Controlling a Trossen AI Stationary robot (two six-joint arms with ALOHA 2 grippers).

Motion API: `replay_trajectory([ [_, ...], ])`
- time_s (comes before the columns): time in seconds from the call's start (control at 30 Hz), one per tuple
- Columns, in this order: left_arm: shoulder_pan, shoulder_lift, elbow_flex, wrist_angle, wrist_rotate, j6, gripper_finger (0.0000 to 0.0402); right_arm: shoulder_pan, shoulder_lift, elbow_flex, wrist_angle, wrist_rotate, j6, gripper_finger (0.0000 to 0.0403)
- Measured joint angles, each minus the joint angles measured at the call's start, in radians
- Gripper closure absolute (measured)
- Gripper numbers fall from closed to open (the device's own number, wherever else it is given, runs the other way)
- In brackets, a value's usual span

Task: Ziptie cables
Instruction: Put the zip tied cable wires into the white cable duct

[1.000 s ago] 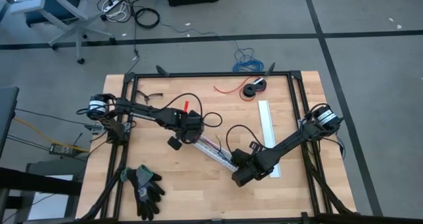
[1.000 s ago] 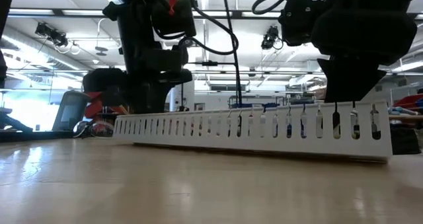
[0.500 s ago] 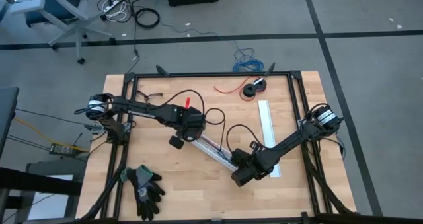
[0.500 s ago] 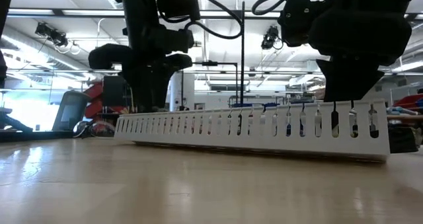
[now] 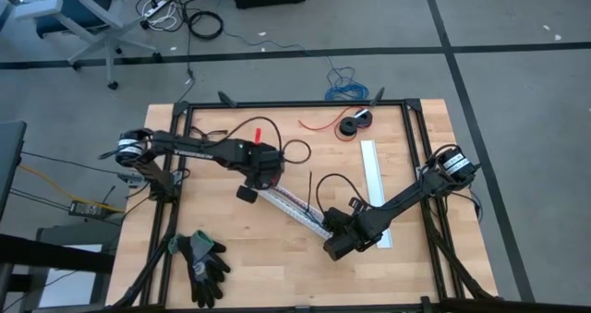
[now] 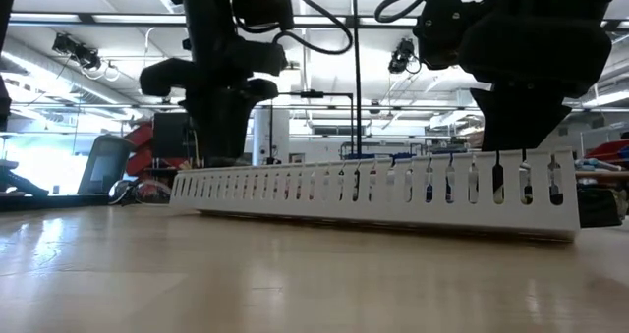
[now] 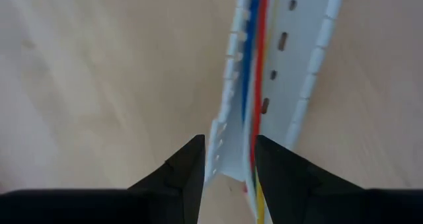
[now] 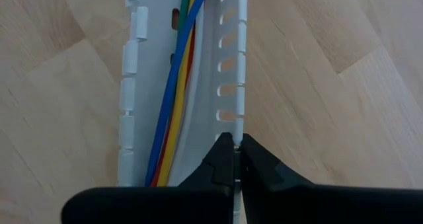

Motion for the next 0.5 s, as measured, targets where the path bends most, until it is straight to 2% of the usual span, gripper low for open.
replay_trajectory([
  [0.13, 0.035, -0.068, -0.052, 0.053, 0.012, -0.036, 0.0261, 0.000, 0.000, 0.001, -0.041, 0.000, 0.000, 0.0401],
  [0.27, 0.049, -0.133, -0.130, 0.139, 0.027, -0.069, 0.0261, -0.001, 0.004, 0.026, -0.169, 0.015, -0.003, 0.0401],
  [0.33, 0.048, -0.150, -0.164, 0.169, 0.030, -0.082, 0.0261, -0.004, 0.005, 0.044, -0.230, 0.056, -0.019, 0.0401],
  [0.43, 0.048, -0.160, -0.204, 0.223, 0.031, -0.098, 0.0261, -0.020, 0.004, 0.055, -0.235, 0.142, -0.077, 0.0401],
  [0.5, 0.048, -0.159, -0.224, 0.247, 0.036, -0.107, 0.0261, -0.041, 0.004, 0.055, -0.221, 0.158, -0.120, 0.0401],
])
